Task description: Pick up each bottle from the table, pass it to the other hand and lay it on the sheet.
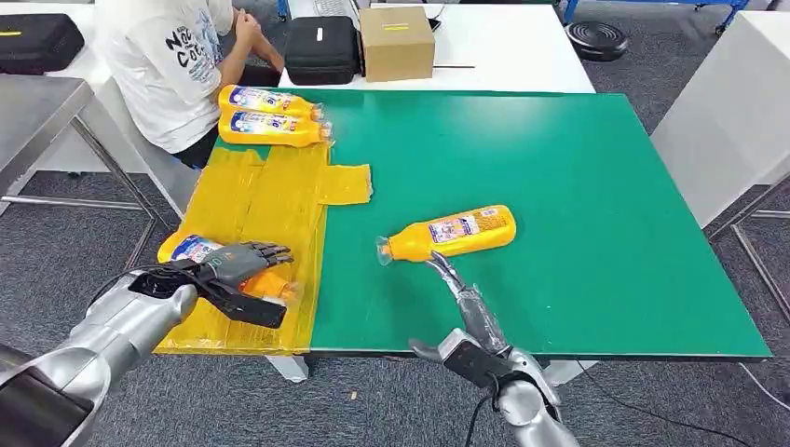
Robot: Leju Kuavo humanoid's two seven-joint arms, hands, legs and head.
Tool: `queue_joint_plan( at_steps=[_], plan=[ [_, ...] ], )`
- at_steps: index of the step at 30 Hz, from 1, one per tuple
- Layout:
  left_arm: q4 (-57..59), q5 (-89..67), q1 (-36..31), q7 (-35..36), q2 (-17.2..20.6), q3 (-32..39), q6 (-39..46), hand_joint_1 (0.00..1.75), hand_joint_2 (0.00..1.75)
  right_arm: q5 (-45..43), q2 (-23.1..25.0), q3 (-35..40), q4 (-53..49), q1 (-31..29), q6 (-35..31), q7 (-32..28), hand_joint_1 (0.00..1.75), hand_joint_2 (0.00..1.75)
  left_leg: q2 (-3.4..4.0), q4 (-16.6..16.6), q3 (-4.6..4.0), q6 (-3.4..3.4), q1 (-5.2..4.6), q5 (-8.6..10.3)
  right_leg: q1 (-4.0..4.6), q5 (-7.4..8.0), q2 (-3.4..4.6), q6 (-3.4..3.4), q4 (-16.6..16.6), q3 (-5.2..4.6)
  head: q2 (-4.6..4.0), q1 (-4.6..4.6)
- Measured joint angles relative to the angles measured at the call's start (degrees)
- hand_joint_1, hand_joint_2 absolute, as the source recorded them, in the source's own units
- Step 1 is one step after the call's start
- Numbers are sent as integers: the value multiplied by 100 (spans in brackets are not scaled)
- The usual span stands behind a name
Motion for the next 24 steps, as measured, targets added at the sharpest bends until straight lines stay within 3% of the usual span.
queue_joint_plan(
  at_steps=[8, 12, 18, 24],
  plan=[
    [0, -28, -68, -123, 20, -53, -39, 0, 175, 0, 0, 0, 0, 7, -7, 0, 0, 175, 1, 0, -1, 0, 0, 0, 0, 0, 0, 0, 0, -2, 0, 0],
    [-88, -42, -201, -348, 147, -166, -457, 0, 175, 0, 0, -2, 0, 7, -7, 0, 0, 175, 10, 1, -5, 0, 1, 0, 2, 2, 8, -1, 1, -10, 0, 0],
    [-583, 144, -429, -734, 648, -561, -1313, 0, 175, -2, -2, -2, 0, -17, -7, 2, 0, 175, 10, 2, -28, -5, 12, 3, 14, 2, 7, -2, 3, -37, 0, -2],
    [-1478, 783, -633, -625, 1324, -920, -1703, 0, 175, -50, -33, -4, 13, -5, -61, 0, 0, 175, 10, 3, -60, -9, 16, 7, 15, 2, 5, -2, 4, -67, 0, -2]
  ],
)
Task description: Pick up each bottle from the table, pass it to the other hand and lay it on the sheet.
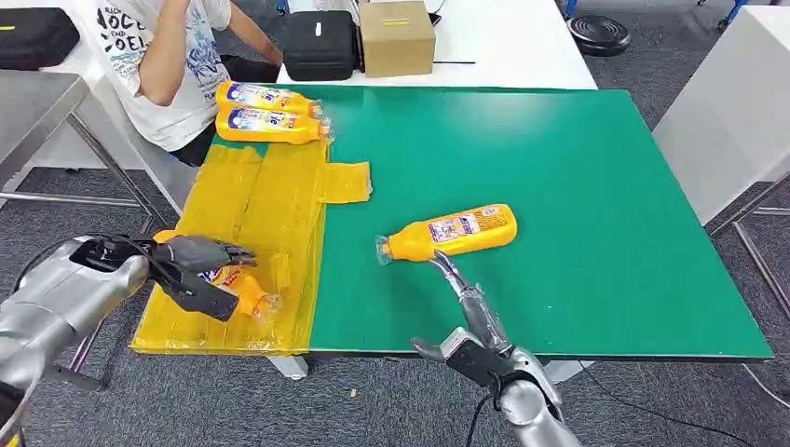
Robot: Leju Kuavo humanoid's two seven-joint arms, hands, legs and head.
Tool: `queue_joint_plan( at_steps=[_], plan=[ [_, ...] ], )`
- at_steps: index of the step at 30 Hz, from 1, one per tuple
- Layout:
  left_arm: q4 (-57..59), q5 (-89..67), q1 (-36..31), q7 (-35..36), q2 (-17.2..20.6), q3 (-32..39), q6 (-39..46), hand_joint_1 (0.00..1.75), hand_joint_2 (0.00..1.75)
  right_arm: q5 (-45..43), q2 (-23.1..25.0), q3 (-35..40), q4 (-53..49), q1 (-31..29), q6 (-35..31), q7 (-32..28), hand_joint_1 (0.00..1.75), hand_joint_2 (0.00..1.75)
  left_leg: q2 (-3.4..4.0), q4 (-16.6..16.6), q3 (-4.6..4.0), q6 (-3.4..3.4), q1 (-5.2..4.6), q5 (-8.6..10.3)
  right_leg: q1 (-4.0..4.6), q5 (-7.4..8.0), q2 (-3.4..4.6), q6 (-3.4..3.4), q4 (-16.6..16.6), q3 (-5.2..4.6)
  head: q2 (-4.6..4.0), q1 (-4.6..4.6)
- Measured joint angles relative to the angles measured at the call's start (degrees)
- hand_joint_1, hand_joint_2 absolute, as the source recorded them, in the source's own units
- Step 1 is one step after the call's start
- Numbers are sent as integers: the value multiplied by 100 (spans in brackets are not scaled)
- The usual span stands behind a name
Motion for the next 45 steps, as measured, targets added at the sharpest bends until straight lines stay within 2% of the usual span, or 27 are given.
queue_joint_plan(
  at_steps=[7, 10, 16, 23, 26, 27, 30, 31, 33, 38, 43, 45],
  plan=[
    [-570, 369, -42, 120, 250, -223, 94, 0, 175, -35, -17, 0, 2, 5, -15, 0, 0, 175, 0, 1, -8, 1, -3, -2, -3, 0, 1, 0, -2, -7, 0, 2],
    [-677, 640, -47, 57, 256, -291, 302, 0, 175, -37, -13, -4, 2, 3, -15, 4, 0, 175, -4, 2, -10, 1, -3, -1, -2, 0, -3, 0, -2, -9, 0, 2],
    [-920, 1281, -140, -55, 237, -455, 59, 0, 175, 24, -11, -77, -96, 78, 0, 120, 0, 175, -1, 2, -10, 1, -3, -2, -2, 0, -1, 0, -2, -10, 0, 2],
    [-920, 1729, 292, -182, -116, -13, 1736, 0, 175, 147, 9, -271, -422, 308, -53, 195, 0, 175, -2, 1, -17, 2, -6, -3, -5, 0, -1, 0, -2, -15, 0, 2],
    [-917, 2009, 727, -188, -474, 556, 2661, 0, 175, 287, 15, -356, -558, 361, -72, 293, 0, 175, 0, 2, -17, 4, -12, -5, -12, 0, 0, 1, -3, -15, 0, 2],
    [-959, 2074, 983, -179, -688, 904, 2980, 0, 175, 346, 15, -405, -581, 342, -68, 348, 0, 0, -1, 1, -18, 4, -15, -5, -15, -1, 0, 1, -3, -15, 0, 2],
    [-1178, 2137, 1620, -179, -1053, 1538, 3373, 0, 175, 437, -13, -547, -573, 180, 2, 431, 0, 0, 2, 2, -21, 6, -20, -6, -18, 0, 1, 2, -4, -17, 0, 4],
    [-1239, 2137, 1787, -182, -1152, 1712, 3403, 0, 175, 459, -26, -595, -564, 117, 22, 444, 0, 175, 4, 2, -21, 7, -20, -7, -18, 0, 4, 2, -4, -18, 0, 4],
    [-1355, 2220, 2072, -184, -1342, 2053, 3469, 0, 175, 518, -79, -643, -481, -70, 44, 463, 0, 175, 11, 2, -23, 10, -22, -9, -19, 1, 8, 3, -4, -19, 0, 0],
    [-1608, 2251, 2675, -173, -1829, 2910, 3541, 0, 175, 673, -381, -732, 326, -1084, 89, 562, 0, 175, 8, 4, -23, 22, -22, 3, -18, 3, 2, 5, -5, -19, 0, 4],
    [-1665, 2229, 2883, -171, -2034, 3297, 3633, 0, 175, 910, -599, -726, 890, -1593, 89, 658, 0, 175, 10, 4, -31, 22, -22, 3, -17, 5, 1, 7, -2, -18, 0, 0],
    [-1658, 2257, 2932, -247, -2104, 3453, 3702, 0, 175, 1088, -754, -617, 1419, -2042, 198, 730, 0, 175, 12, 4, -32, 22, -21, 3, -17, 5, 2, 8, -2, -21, 0, -2]
  ],
)
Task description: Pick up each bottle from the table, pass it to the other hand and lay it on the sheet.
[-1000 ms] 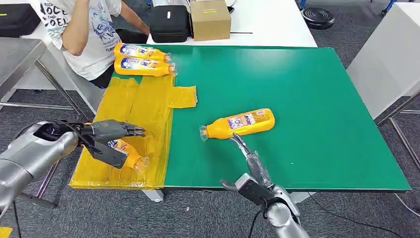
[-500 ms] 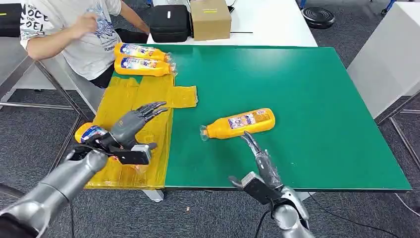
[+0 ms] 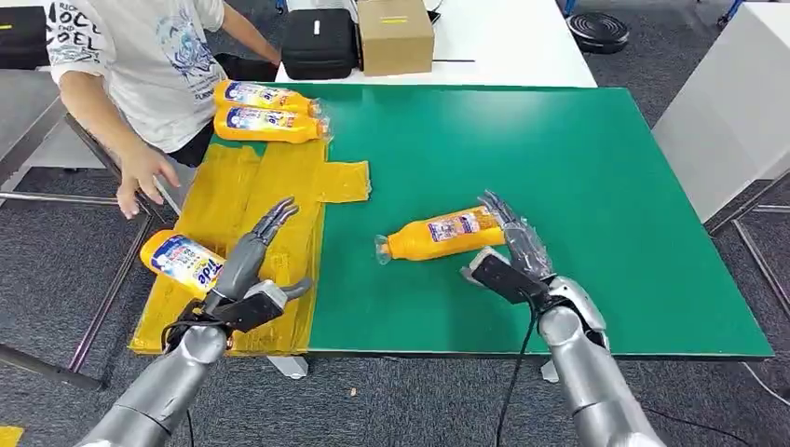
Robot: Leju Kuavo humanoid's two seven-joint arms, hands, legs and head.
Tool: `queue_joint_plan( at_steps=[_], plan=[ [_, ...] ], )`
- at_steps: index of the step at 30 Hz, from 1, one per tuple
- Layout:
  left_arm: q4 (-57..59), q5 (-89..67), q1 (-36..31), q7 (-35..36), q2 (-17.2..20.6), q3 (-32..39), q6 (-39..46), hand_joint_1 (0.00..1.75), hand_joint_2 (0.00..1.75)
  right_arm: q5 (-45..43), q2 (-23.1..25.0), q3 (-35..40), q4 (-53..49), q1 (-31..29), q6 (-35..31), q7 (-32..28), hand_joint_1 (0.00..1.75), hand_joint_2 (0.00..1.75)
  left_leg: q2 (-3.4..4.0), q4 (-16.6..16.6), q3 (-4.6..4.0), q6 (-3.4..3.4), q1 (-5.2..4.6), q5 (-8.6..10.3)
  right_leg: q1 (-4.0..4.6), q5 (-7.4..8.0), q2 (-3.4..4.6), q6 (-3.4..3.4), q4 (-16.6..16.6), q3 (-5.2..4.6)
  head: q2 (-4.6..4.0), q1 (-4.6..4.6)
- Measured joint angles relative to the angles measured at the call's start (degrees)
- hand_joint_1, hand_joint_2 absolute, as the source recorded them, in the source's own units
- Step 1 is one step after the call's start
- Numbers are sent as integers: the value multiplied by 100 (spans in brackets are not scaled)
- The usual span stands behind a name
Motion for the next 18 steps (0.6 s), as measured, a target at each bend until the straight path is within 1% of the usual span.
queue_joint_plan(
  at_steps=[3, 5, 9, 13, 18],
  plan=[
    [0, 26, 92, -72, -122, 136, 138, 0, 175, 217, -210, 204, 823, -776, 215, 46, 0, 175, -7, 0, -1, 1, 0, 3, -1, 0, -4, 1, 1, 1, 0, 2],
    [-17, -54, 158, -72, -194, 193, 217, 0, 175, 420, -319, 435, 1473, -1349, 529, 149, 0, 175, -6, 3, -1, 2, -1, 4, -1, 4, -4, 5, 0, 1, 0, 2],
    [-72, -109, 180, -57, -275, 223, 230, 0, 175, 630, -422, 872, 2444, -2185, 1217, 245, 0, 175, -16, 5, -2, 4, -1, 6, -1, 4, -10, 6, 0, 1, 0, 2],
    [-98, -140, 181, -57, -336, 243, 191, 0, 175, 720, -448, 1213, 3002, -2650, 1397, 324, 0, 175, -18, 5, -2, 4, 0, 5, 0, 4, -17, 6, 0, 1, 0, 2],
    [-101, -148, 181, -57, -365, 245, 145, 0, 175, 722, -455, 1421, 3341, -2873, 1473, 326, 0, 175, -18, 5, -2, 4, 0, 5, 0, 3, -17, 6, 0, 0, 0, 2]
  ],
)
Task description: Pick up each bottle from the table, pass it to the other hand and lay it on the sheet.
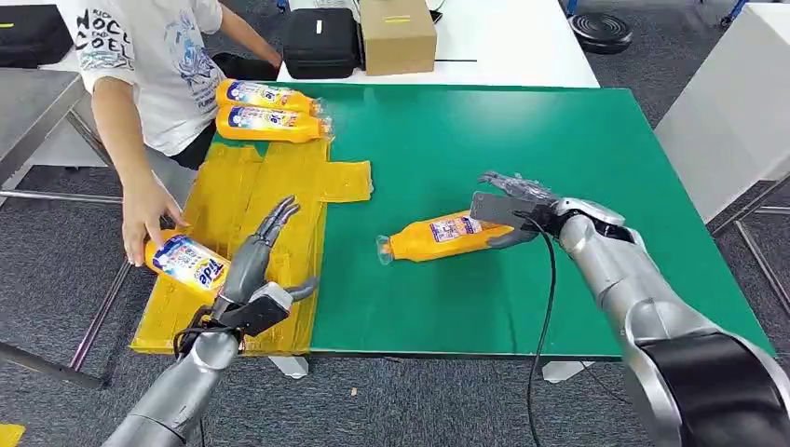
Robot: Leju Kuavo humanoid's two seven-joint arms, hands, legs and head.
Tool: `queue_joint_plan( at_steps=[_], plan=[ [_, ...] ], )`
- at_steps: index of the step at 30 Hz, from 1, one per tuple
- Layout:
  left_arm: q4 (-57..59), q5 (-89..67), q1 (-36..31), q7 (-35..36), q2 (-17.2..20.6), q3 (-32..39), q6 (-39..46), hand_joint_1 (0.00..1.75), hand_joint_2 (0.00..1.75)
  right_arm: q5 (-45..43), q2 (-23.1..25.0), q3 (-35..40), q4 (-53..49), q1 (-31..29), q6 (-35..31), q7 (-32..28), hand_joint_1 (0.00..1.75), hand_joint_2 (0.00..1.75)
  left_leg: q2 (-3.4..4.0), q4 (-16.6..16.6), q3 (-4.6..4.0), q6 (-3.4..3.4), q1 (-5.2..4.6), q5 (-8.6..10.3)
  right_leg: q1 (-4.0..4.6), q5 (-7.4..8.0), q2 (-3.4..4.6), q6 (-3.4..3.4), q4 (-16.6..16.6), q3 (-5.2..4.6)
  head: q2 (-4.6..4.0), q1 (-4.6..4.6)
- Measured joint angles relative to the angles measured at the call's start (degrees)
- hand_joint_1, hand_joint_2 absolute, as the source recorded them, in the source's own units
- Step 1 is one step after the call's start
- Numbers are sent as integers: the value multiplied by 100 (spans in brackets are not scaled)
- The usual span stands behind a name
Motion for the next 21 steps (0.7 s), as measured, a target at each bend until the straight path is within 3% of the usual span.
queue_joint_plan(
  at_steps=[21],
  plan=[
    [4, -155, -39, -11, -50, -4, -227, 0, 175, -112, 103, 592, 357, -160, 697, -336, 0, 175, 1, 0, 0, 0, 0, 0, 0, 0, 1, 0, 0, 0, 0, 0]
  ],
)
